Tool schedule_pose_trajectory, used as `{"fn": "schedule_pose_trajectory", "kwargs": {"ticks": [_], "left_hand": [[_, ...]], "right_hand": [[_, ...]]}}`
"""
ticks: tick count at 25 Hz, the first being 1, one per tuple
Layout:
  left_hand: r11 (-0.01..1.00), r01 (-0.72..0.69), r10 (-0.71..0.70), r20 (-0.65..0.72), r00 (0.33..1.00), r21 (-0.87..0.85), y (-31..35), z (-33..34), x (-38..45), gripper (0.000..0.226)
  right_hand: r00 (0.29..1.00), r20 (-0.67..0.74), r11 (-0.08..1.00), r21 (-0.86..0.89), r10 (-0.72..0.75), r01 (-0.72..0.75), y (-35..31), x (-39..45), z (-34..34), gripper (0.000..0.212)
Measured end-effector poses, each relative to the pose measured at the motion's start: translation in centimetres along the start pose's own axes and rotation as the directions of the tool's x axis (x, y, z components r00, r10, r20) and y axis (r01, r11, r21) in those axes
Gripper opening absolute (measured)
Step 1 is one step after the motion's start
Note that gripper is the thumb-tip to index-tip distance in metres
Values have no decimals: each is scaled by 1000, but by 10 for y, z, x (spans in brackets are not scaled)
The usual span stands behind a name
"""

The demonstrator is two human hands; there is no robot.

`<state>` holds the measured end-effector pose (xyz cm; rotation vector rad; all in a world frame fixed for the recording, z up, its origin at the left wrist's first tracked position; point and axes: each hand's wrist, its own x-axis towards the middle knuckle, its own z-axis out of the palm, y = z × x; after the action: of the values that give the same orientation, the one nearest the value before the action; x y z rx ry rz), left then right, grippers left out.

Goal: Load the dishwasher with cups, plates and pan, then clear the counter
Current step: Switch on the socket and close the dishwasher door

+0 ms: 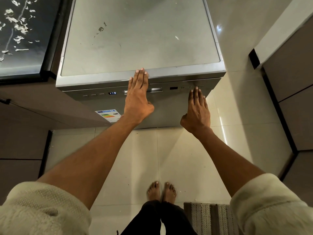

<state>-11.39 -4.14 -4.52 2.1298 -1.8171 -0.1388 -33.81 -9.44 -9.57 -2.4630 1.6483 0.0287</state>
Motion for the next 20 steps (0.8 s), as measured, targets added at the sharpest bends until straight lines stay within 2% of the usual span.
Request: {"fn": "schedule_pose_trajectory", "kwargs": {"ticks": [6, 9, 11, 13, 20], "left_hand": [[1000, -11, 7, 153, 988, 25, -1, -17, 1, 107], [998, -38, 29, 209, 978, 41, -9, -33, -1, 103], [999, -13, 4, 212, 977, 40, -23, -43, -9, 101], [999, 28, -35, 188, 982, 41, -50, -55, -21, 100], [990, 139, -140, 121, 983, 19, -168, -105, -53, 99]], "right_hand": [[979, -69, 980, 35, -194, 197, -48, -6, -15, 91], [919, -171, 929, 46, -355, 368, -80, -5, -31, 84], [879, -241, 898, 56, -412, 436, -102, 2, -43, 78], [871, -247, 890, 66, -424, 451, -127, 10, -55, 77], [930, -61, 929, 55, -364, 367, -202, 27, -65, 91]]}}
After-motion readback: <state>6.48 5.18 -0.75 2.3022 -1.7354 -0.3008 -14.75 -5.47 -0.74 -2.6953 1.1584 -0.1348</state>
